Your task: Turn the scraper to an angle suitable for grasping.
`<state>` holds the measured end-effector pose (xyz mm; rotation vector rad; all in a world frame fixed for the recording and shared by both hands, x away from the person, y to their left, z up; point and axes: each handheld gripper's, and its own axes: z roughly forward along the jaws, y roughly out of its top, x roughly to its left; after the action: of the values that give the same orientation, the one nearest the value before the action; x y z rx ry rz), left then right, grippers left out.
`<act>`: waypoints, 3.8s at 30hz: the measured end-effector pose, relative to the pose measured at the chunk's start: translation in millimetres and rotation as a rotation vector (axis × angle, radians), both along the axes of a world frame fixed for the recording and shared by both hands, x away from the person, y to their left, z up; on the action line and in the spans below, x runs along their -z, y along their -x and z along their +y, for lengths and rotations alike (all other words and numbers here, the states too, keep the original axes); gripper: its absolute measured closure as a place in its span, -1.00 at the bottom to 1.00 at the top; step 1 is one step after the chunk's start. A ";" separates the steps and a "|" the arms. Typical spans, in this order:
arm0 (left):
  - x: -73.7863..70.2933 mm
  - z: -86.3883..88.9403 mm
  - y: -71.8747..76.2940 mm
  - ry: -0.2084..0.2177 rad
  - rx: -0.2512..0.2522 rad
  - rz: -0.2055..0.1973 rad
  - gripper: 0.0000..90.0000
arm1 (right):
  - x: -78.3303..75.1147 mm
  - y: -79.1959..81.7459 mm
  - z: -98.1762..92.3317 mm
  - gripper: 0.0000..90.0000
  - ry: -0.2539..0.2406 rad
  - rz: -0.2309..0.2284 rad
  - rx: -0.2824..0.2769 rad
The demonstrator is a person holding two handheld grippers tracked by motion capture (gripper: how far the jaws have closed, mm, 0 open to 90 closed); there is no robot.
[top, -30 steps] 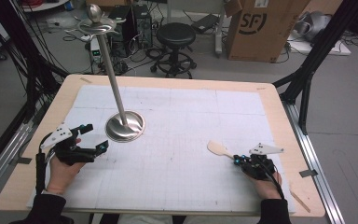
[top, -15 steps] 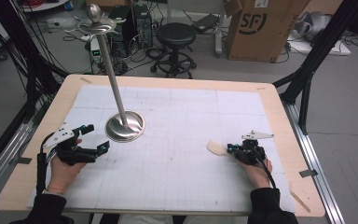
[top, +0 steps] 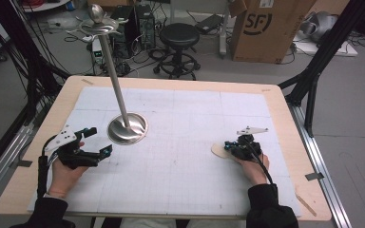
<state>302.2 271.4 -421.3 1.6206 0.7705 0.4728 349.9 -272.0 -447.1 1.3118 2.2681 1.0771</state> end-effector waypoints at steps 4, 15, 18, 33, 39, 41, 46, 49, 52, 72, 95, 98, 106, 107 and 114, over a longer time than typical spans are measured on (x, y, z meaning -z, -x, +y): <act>0.0 0.5 0.7 0.003 -0.008 -0.003 -0.96 | -0.1 2.3 3.4 1.00 -0.020 0.013 -0.051; 0.1 1.6 -0.2 -0.001 -0.008 -0.003 -0.96 | -3.0 24.9 18.6 1.00 -0.003 0.041 -0.158; -0.2 1.8 0.1 0.002 -0.010 -0.005 -0.96 | -3.4 32.8 19.3 1.00 -0.011 0.045 -0.172; -0.7 3.1 -0.4 0.025 -0.005 -0.003 -0.96 | -8.2 84.2 -20.8 1.00 -0.048 -0.017 -0.116; -0.7 1.9 -0.2 0.021 -0.007 -0.007 -0.96 | -4.5 106.1 -54.7 1.00 -0.055 -0.085 -0.028; -0.6 2.2 -0.6 0.024 -0.007 -0.007 -0.96 | -2.7 110.5 -59.6 1.00 -0.049 -0.076 -0.017; -0.5 2.1 -0.6 0.024 -0.006 -0.007 -0.96 | 2.5 115.7 -72.7 1.00 0.002 -0.043 0.035; 0.0 2.4 -1.4 0.023 -0.004 -0.003 -0.96 | 3.9 115.7 -76.9 1.00 -0.020 -0.043 0.039; 0.5 1.5 -1.7 0.022 -0.003 0.000 -0.96 | 3.8 112.4 -75.1 1.00 0.002 -0.051 0.037; 1.4 -0.4 -1.5 0.002 -0.003 0.001 -0.96 | 3.3 47.7 -30.3 1.00 0.083 -0.095 -0.002; 2.1 0.9 -2.6 0.001 -0.007 0.009 -0.96 | -8.8 29.6 30.2 1.00 -0.008 -0.079 -0.157; 1.7 0.4 -2.1 0.004 -0.005 0.003 -0.96 | -6.3 30.8 42.4 1.00 0.003 -0.043 -0.177; 2.4 0.7 -3.0 0.004 -0.007 0.007 -0.96 | -3.5 35.6 55.0 1.00 0.041 0.006 -0.223; 2.2 0.8 -2.8 0.004 -0.005 0.007 -0.96 | -3.9 37.1 55.5 1.00 0.046 0.009 -0.229; 1.6 1.6 -2.4 0.006 -0.009 0.003 -0.96 | -4.9 45.9 50.6 1.00 0.065 0.015 -0.250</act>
<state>304.6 273.1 -422.9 1.6129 0.7814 0.4737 304.0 -221.4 -442.2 1.0349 2.5062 1.0622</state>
